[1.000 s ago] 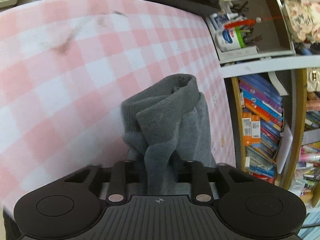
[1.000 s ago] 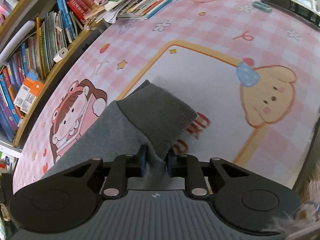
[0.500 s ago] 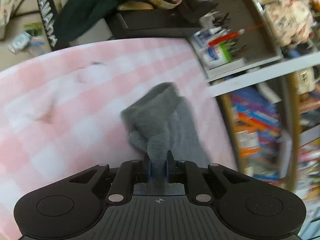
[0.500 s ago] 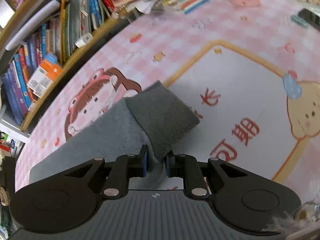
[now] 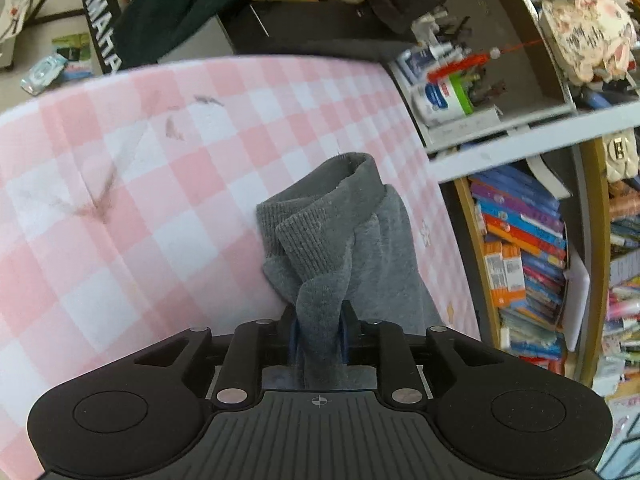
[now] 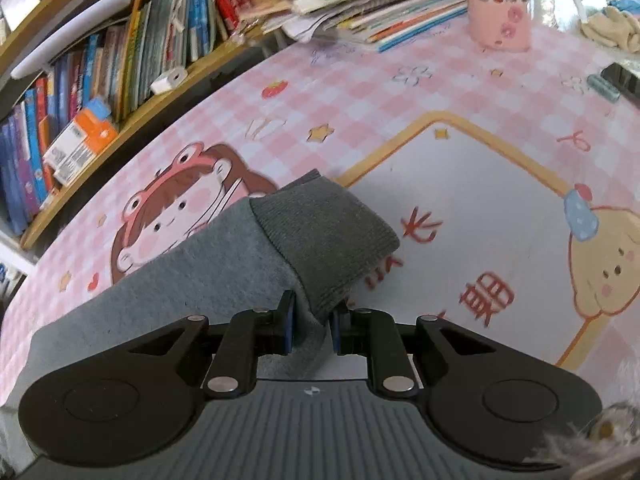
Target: Fold clothes
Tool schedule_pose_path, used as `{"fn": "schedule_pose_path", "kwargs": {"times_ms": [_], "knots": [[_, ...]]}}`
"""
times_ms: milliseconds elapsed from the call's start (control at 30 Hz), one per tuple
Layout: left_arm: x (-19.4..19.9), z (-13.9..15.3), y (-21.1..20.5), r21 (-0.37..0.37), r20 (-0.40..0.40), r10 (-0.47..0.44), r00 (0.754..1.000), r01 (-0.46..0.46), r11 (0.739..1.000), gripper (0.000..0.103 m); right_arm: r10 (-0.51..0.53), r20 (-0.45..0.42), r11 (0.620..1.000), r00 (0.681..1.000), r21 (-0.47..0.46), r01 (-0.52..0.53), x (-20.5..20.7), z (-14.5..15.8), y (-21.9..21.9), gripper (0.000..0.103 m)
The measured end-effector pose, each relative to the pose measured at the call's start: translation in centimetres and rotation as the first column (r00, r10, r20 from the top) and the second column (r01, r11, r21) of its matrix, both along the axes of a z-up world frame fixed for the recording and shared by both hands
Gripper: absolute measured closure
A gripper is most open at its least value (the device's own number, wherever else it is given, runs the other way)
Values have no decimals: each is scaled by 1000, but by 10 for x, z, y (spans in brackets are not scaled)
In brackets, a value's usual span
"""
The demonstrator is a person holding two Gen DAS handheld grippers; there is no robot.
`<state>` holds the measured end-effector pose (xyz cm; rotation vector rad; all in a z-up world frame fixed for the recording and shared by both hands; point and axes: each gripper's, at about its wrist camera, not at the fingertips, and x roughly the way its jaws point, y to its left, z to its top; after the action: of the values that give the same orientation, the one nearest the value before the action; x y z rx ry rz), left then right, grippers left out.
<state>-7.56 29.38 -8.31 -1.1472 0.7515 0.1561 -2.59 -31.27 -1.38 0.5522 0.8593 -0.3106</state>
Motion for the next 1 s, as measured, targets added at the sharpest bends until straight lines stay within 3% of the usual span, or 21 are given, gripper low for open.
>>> {"fn": "schedule_pose_path", "kwargs": {"times_ms": [167, 300, 333, 500, 633, 767, 933, 1000], "knots": [[0, -2, -2, -2, 4, 0, 1000, 0, 1000, 78, 11, -16, 1000, 1000, -9, -11, 1, 0, 1, 87], [4, -2, -4, 0, 12, -4, 1000, 4, 1000, 83, 6, -18, 1000, 1000, -15, -6, -1, -1, 3, 86], [5, 2, -6, 16, 27, -9, 1000, 8, 1000, 90, 6, -20, 1000, 1000, -18, -7, -1, -2, 4, 86], [-3, 33, -15, 77, 181, -47, 982, 34, 996, 91, 7, -26, 1000, 1000, -21, -8, -1, -2, 4, 85], [-6, 26, -9, 69, 142, -47, 989, 38, 997, 91, 6, -29, 1000, 1000, -30, -7, -1, -3, 5, 84], [-5, 4, -7, 32, 51, -18, 999, 16, 999, 91, 9, -36, 999, 999, -50, -10, 0, -3, 8, 82], [-4, 2, -6, 43, 40, -28, 999, 26, 999, 87, -14, -57, 997, 998, -82, 9, 0, 0, 11, 67], [-6, 0, -4, 28, 31, -22, 999, 22, 999, 82, -33, -66, 995, 997, -93, 26, -2, 3, 13, 55]]}}
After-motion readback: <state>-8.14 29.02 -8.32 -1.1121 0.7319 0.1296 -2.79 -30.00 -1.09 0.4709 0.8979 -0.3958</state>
